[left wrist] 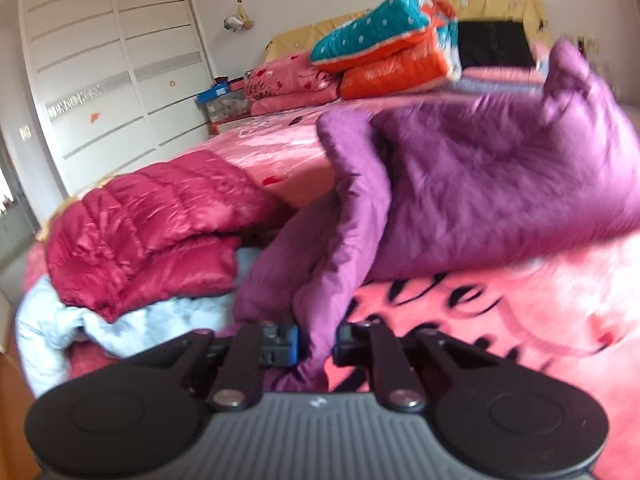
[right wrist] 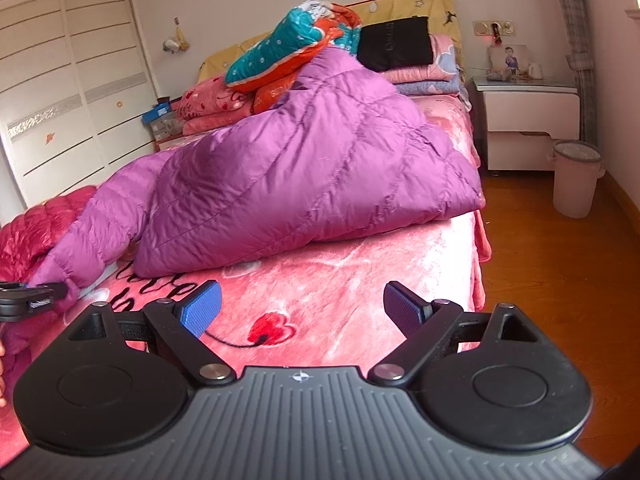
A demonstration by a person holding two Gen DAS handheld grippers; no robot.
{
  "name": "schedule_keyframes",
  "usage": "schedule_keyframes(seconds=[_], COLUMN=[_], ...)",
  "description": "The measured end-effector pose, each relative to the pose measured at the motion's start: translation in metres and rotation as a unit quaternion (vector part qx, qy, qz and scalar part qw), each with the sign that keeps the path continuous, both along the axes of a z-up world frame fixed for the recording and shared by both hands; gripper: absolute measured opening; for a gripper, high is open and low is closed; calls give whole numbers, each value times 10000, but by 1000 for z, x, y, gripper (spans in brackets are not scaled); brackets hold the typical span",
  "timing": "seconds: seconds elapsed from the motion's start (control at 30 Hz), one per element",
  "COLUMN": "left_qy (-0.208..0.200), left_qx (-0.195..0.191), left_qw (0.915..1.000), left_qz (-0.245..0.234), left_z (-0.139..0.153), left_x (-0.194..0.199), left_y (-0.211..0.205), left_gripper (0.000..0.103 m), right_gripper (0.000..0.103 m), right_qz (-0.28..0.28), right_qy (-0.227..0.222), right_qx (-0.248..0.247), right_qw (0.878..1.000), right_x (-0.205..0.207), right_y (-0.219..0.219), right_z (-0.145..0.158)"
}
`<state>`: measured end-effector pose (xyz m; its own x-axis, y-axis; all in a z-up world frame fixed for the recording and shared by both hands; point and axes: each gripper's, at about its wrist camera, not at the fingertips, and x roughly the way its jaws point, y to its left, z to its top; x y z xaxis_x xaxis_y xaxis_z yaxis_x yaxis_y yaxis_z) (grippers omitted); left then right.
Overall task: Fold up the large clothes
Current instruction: 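Close the left gripper on the purple jacket's edge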
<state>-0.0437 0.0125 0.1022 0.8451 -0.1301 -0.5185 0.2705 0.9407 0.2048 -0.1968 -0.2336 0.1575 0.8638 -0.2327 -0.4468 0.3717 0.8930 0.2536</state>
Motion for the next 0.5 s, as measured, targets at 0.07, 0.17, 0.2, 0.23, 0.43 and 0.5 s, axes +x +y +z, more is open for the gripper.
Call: schedule_keyframes(seconds=[0.07, 0.17, 0.2, 0.23, 0.43, 0.5], left_qy=[53, 23, 37, 57, 483, 592], left_qx=[-391, -854, -971, -1081, -1208, -1012], left_qw=[9991, 9944, 9921, 9890, 9744, 9754], left_qz=[-170, -624, -794, -1004, -1832, -1865], left_z=[13, 35, 42, 48, 41, 27], left_x=[-8, -31, -40, -52, -94, -96], left_y=[-6, -23, -30, -38, -78, -85], left_gripper=[8, 7, 7, 7, 8, 8], right_gripper=[103, 103, 103, 103, 103, 103], right_qz=[-111, -317, -381, -437, -699, -764], right_qy=[-9, -52, -64, -71, -90, -93], right_qx=[130, 341, 406, 478, 705, 801], right_qw=[9999, 9989, 9984, 9979, 9950, 9938], right_x=[-1, -1, -2, -3, -3, -4], right_y=[-9, -23, -28, -33, -52, -58], right_z=[-1, -4, -5, -6, -9, -10])
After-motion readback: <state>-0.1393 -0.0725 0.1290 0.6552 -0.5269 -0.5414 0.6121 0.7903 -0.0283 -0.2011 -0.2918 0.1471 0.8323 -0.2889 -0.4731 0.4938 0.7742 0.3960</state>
